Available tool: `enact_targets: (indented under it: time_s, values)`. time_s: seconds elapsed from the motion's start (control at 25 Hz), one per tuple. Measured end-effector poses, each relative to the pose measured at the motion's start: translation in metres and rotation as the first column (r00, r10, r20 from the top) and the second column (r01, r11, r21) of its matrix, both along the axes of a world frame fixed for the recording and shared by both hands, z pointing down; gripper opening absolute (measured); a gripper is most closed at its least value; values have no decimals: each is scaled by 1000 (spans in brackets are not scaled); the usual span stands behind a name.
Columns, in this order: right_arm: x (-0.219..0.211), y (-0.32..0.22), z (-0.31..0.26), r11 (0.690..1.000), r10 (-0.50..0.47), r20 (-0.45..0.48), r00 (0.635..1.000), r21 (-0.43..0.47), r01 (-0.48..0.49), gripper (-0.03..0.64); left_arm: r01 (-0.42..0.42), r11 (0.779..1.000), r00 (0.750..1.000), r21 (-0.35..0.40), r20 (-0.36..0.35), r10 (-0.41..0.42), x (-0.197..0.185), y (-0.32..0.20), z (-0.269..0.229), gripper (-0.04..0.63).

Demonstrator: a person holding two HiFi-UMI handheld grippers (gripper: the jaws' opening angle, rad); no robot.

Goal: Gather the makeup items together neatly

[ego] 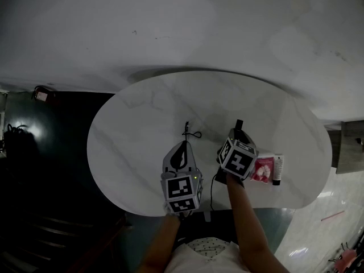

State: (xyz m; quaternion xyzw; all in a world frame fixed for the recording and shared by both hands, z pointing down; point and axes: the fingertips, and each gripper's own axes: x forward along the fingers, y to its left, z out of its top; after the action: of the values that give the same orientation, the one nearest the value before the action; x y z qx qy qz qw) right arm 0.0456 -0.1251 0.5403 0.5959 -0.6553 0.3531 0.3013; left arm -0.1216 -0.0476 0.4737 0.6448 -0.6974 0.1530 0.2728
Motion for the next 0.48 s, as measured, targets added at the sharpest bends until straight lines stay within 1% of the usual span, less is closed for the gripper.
enact_targets:
  time_s: [0.2,0.48]
  values:
    - [-31,14,2,996,-92,10,996,-18,92,112,29,1000,1000,1,6,-29,-13,13,-2,38]
    - [-55,27,8,985,-167,-2,986,-40,167,112,64,998,998,7,9,-64,-30,26,-4,38]
